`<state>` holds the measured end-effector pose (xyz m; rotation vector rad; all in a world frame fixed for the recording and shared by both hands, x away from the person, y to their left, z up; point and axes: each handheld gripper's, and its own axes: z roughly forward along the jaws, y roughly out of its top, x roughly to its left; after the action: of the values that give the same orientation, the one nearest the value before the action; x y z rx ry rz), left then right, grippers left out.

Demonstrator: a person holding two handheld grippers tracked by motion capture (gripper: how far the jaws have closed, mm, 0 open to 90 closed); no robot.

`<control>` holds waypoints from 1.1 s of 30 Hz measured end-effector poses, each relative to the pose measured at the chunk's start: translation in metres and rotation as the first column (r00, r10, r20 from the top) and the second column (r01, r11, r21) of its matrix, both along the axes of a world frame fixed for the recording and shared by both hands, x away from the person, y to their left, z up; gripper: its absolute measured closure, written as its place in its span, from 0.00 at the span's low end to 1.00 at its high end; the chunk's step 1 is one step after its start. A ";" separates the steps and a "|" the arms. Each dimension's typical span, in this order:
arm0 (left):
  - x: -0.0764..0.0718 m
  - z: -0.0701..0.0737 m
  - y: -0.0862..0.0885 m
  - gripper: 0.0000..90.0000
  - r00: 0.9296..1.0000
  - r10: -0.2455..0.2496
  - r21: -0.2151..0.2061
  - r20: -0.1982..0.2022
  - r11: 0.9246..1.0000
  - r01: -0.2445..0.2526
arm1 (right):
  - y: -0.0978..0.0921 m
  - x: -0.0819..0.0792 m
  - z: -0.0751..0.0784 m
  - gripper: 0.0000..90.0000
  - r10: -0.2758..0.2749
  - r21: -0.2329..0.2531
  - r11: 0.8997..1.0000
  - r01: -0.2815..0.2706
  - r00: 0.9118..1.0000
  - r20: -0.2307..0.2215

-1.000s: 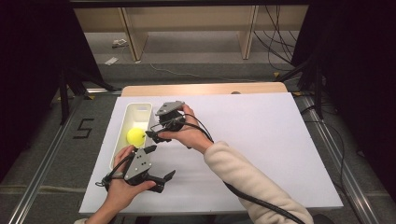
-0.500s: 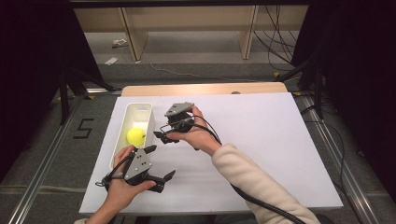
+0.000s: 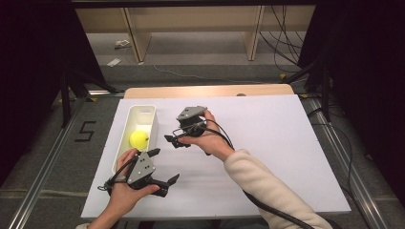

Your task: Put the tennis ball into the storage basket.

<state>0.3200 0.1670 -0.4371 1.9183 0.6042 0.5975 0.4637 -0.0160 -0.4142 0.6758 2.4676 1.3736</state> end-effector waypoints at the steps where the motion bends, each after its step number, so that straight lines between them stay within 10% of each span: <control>1: 0.000 0.000 0.000 0.00 1.000 0.002 -0.001 -0.001 1.000 -0.002 | -0.001 0.000 0.000 0.21 -0.001 -0.001 1.000 0.001 1.000 0.005; 33: 0.000 0.001 0.001 0.00 1.000 0.008 -0.005 -0.001 1.000 -0.008 | -0.079 -0.011 -0.005 0.21 -0.117 0.016 0.993 0.117 0.993 -0.014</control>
<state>0.3199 0.1676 -0.4366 1.9121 0.6134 0.6000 0.4529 -0.0955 -0.4194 0.8215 2.3870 1.3515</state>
